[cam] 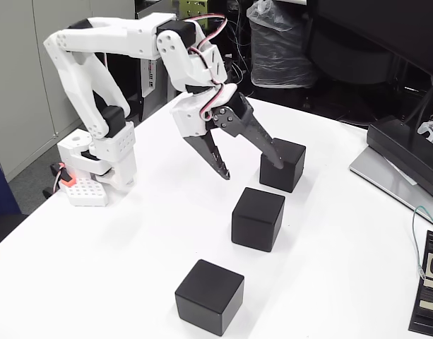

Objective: Stack the 3 blocks

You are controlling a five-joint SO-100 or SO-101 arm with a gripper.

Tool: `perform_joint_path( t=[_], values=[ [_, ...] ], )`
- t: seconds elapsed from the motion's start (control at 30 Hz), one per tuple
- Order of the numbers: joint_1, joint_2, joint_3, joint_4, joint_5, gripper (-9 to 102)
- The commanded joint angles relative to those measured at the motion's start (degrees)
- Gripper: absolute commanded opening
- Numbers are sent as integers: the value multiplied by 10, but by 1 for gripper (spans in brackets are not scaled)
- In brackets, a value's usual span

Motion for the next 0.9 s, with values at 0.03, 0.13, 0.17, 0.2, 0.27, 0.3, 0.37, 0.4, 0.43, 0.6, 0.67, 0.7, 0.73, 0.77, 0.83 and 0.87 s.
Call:
perform_joint_path(
  t=[0.03, 0.13, 0.17, 0.2, 0.27, 0.3, 0.37, 0.4, 0.43, 0.6, 0.67, 0.7, 0.73, 0.77, 0.83, 0.87],
  values=[
    [1, -53, -54, 4, -5, 32],
    [1, -114, -79, 4, -4, 32],
    [1, -134, -88, 4, -4, 32],
    [1, -151, -98, 4, -4, 32],
    [2, -180, -120, 4, -4, 32],
    [2, -192, -130, 6, -4, 32],
    [3, -217, -148, 7, -4, 32],
    [3, -229, -154, 8, -4, 32],
    [3, -241, -159, 8, -4, 32],
    [2, -301, -164, 4, -4, 32],
    [2, -317, -165, 3, -4, 32],
    [2, -322, -165, 3, -4, 32],
    [2, -324, -165, 3, -4, 31],
    [2, -327, -165, 3, -4, 31],
    [2, -329, -165, 2, -2, 31],
    [2, -330, -165, 2, 1, 31]
  ],
)
